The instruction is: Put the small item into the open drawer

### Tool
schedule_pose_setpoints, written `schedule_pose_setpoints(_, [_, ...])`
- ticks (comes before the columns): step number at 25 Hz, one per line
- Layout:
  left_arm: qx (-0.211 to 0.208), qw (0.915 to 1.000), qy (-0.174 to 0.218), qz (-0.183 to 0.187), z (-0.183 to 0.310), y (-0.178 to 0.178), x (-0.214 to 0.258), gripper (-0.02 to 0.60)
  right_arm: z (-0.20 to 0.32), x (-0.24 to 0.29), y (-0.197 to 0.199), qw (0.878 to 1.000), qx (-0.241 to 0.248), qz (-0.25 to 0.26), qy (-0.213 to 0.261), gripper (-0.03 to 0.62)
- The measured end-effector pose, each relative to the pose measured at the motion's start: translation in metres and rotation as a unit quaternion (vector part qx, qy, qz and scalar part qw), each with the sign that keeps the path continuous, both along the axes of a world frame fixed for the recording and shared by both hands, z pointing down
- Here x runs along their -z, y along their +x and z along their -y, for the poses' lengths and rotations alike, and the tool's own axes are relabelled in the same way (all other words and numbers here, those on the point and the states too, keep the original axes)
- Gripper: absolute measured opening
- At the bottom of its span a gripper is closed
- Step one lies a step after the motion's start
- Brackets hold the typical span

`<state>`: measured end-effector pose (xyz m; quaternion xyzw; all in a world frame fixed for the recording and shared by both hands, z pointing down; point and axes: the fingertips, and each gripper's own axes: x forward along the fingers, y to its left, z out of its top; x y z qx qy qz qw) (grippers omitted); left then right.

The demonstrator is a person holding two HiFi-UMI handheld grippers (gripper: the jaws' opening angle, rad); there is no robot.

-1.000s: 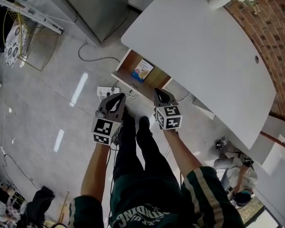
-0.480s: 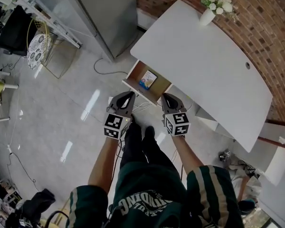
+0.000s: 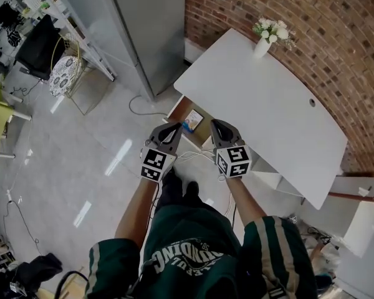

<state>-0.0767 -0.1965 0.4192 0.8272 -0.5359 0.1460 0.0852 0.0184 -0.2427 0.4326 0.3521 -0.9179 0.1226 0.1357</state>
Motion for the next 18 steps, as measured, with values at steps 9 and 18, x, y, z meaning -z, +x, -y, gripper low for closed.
schedule_pose_setpoints(9, [0.015,0.9992,0.036,0.001,0.009,0.002,0.037,0.02,0.0,0.036,0.017,0.999,0.008,0.008,0.03,0.037])
schedule_pose_setpoints(18, [0.012,0.999,0.044,0.003,0.008,0.003,0.046,0.021,-0.003,0.044,0.02,0.999,-0.002,0.011,0.047,0.033])
